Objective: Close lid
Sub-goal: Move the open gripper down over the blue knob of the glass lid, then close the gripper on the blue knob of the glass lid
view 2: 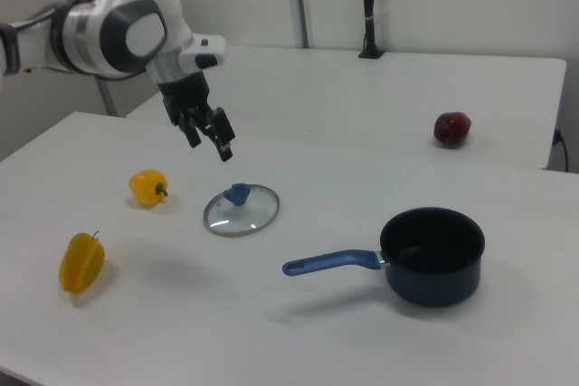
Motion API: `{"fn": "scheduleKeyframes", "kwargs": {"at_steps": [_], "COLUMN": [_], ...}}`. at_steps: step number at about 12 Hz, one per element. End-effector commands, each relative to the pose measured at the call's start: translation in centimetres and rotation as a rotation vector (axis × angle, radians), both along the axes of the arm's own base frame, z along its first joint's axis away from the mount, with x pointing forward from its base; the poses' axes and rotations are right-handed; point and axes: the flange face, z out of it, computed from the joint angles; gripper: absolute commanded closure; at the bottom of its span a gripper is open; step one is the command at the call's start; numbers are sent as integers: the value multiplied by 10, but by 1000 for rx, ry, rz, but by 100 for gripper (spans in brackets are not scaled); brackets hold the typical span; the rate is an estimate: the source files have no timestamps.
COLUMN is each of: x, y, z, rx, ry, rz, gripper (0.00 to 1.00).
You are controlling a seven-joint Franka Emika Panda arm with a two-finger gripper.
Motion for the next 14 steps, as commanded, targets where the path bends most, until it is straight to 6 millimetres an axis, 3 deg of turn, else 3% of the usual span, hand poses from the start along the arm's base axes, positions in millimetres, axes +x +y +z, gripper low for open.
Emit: {"fn": "scheduleKeyframes", "kwargs": {"at_steps": [1,5,8,10,14], "x": [32,63,72,76,76], "y": [22,41,53,55,55], "z": [-52,-119,-159,-177,-179], "rx": [22,29,18,10,5], "ry": [-69,-149,-164,-175,-174], "rz": [-72,-42,-11,3,8], "gripper": [0,0,0,0,4]}}
